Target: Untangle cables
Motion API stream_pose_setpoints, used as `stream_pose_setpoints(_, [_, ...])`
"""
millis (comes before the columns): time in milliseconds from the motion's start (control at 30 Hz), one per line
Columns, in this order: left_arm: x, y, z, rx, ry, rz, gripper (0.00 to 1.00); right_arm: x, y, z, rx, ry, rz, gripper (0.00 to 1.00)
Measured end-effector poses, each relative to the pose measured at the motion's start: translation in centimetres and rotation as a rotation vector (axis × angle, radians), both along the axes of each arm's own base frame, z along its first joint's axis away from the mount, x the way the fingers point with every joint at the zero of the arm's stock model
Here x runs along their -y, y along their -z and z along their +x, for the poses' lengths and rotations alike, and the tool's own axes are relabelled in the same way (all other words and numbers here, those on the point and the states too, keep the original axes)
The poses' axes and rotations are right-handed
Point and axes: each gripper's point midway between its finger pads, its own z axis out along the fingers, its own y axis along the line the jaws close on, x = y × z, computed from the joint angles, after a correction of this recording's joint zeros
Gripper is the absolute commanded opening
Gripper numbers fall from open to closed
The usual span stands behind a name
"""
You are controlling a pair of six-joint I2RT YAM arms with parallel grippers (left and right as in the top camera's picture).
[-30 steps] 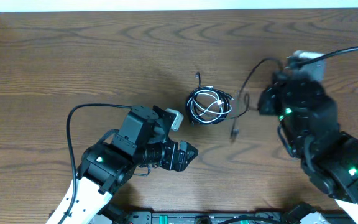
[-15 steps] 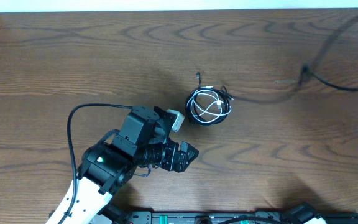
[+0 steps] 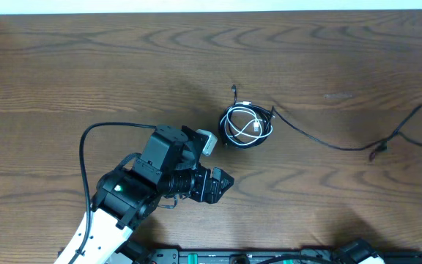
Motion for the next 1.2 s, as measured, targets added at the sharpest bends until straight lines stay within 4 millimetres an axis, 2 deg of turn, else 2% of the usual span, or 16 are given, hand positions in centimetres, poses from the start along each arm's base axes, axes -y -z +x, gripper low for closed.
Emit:
stream_pose_setpoints(167, [0.6, -0.8, -0.1, 0.014, 0.024, -0.043, 0.67, 0.6, 2.6, -0.4, -0.056, 0.053, 0.04, 0.01])
stream_pose_setpoints(333, [1.0, -3.1, -0.7, 0.075, 0.053, -0.118, 0.64, -0.1, 5.8, 0.8, -0.107, 0.076, 0.06, 0.01])
stream_pose_setpoints(533, [0.4, -8.7, -2.1, 0.228, 0.066, -0.233, 0.63, -2.2, 11.6, 4.1, -0.241, 0.074, 0.042, 0.01])
stream_pose_setpoints(700, [-0.8, -11.0, -4.1, 0.301, 0.063, -0.29, 0.63, -4.7, 16.6, 7.5, -0.37, 0.032, 0.032, 0.01])
stream_pose_setpoints(867, [-1.6, -11.2, -5.4, 0.303, 0.061, -0.295, 0.63, -7.1, 21.5, 10.6, -0.538, -0.052, 0.061, 0.01])
stream_pose_setpoints(1000, [-1.9, -10.4, -5.9, 0.266, 0.057, -0.274, 0.63, -9.8, 26.8, 12.4, -0.758, -0.206, 0.074, 0.01])
stream_pose_setpoints(1100, [-2.0, -10.3, -5.9, 0.26, 0.057, -0.27, 0.63, -12.5, 30.9, 12.5, -0.937, -0.368, 0.082, 0.01])
stream_pose_setpoints(1200, [-2.0, -10.3, -5.9, 0.259, 0.057, -0.269, 0.63, -15.2, 34.2, 11.8, -1.087, -0.533, 0.102, 0.01])
